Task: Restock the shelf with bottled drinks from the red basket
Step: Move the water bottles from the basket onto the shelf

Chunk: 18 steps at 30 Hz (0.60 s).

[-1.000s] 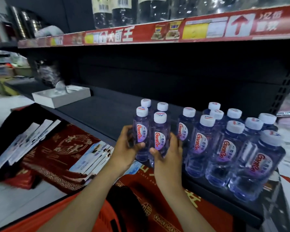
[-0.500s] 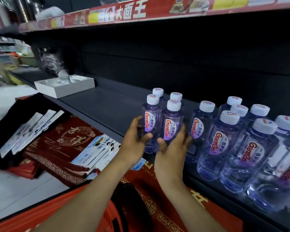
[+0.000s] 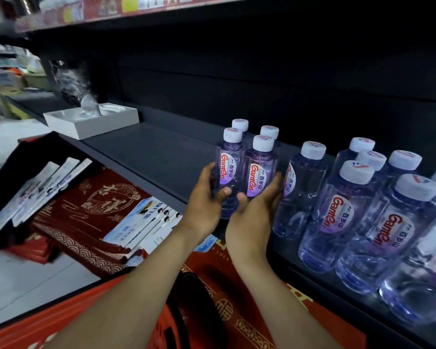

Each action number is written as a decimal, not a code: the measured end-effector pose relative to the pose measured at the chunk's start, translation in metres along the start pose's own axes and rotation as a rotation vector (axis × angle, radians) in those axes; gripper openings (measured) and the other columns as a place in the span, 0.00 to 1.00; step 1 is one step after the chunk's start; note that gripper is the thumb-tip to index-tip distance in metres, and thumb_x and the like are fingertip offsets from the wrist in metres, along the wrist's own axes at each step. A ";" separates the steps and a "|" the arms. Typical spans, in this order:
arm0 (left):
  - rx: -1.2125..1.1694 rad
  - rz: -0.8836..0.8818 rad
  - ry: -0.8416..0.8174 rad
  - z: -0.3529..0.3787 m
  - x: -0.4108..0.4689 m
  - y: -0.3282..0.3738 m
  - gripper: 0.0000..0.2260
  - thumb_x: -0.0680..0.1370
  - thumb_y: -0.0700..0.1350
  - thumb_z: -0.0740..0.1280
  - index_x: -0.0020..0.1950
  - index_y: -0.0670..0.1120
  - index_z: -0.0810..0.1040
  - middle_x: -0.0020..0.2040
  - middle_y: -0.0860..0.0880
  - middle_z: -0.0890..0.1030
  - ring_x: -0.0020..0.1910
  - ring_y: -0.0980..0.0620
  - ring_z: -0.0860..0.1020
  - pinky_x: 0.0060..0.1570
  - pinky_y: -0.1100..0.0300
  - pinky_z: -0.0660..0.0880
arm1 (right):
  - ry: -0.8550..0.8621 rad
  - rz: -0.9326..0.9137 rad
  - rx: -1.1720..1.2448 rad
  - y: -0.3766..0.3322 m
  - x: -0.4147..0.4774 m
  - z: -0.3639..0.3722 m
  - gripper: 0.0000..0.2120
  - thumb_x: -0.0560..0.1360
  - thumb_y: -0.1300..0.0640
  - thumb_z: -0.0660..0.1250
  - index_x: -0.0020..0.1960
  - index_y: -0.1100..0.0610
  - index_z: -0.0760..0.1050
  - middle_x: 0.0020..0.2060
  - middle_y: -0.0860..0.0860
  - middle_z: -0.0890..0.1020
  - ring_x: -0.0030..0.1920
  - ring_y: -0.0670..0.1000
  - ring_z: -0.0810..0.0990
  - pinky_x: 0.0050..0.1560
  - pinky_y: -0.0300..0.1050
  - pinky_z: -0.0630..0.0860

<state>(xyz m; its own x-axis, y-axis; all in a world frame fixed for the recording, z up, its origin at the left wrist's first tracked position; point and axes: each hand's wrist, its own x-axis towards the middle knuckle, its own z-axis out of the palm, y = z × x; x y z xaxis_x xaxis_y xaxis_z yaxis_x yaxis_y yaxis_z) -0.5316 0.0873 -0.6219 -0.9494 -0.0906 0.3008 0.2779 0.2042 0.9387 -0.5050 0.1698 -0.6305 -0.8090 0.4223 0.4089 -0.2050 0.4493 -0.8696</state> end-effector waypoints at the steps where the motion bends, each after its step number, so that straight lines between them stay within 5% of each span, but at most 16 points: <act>1: 0.007 -0.002 -0.003 0.001 0.001 0.000 0.24 0.80 0.33 0.63 0.73 0.49 0.64 0.57 0.58 0.77 0.55 0.68 0.76 0.50 0.76 0.74 | -0.002 -0.005 -0.001 0.000 0.001 0.000 0.40 0.79 0.57 0.64 0.79 0.48 0.40 0.79 0.52 0.52 0.78 0.52 0.56 0.73 0.56 0.66; 6: -0.005 -0.011 -0.018 0.001 -0.001 0.002 0.24 0.80 0.34 0.62 0.74 0.50 0.63 0.55 0.63 0.76 0.49 0.77 0.75 0.45 0.79 0.72 | -0.050 0.019 -0.010 0.000 0.001 -0.005 0.40 0.80 0.53 0.63 0.79 0.46 0.37 0.80 0.50 0.50 0.78 0.52 0.56 0.74 0.55 0.65; 14: 0.149 0.050 -0.026 -0.001 -0.024 0.010 0.26 0.81 0.40 0.63 0.77 0.55 0.59 0.63 0.64 0.72 0.59 0.70 0.71 0.57 0.77 0.68 | -0.299 0.114 -0.004 -0.003 -0.025 -0.037 0.41 0.81 0.59 0.61 0.79 0.48 0.33 0.80 0.50 0.54 0.74 0.52 0.66 0.71 0.41 0.66; 17: 0.415 0.102 0.009 -0.013 -0.042 0.004 0.25 0.81 0.44 0.63 0.77 0.53 0.59 0.67 0.54 0.74 0.64 0.56 0.74 0.62 0.59 0.73 | -0.365 0.074 -0.038 -0.009 -0.052 -0.053 0.36 0.80 0.63 0.60 0.80 0.52 0.44 0.78 0.49 0.56 0.74 0.47 0.63 0.67 0.27 0.59; 18: 0.554 0.079 0.006 -0.020 -0.049 0.002 0.27 0.81 0.45 0.62 0.78 0.53 0.56 0.69 0.48 0.73 0.65 0.49 0.73 0.62 0.52 0.74 | -0.408 0.042 -0.065 -0.010 -0.059 -0.057 0.33 0.80 0.63 0.59 0.80 0.53 0.49 0.78 0.49 0.57 0.74 0.47 0.62 0.67 0.29 0.59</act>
<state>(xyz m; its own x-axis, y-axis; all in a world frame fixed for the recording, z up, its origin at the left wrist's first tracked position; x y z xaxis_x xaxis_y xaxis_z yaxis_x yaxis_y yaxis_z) -0.4816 0.0727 -0.6319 -0.9275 -0.0597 0.3691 0.2278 0.6925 0.6845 -0.4240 0.1852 -0.6296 -0.9705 0.1006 0.2190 -0.1427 0.4923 -0.8586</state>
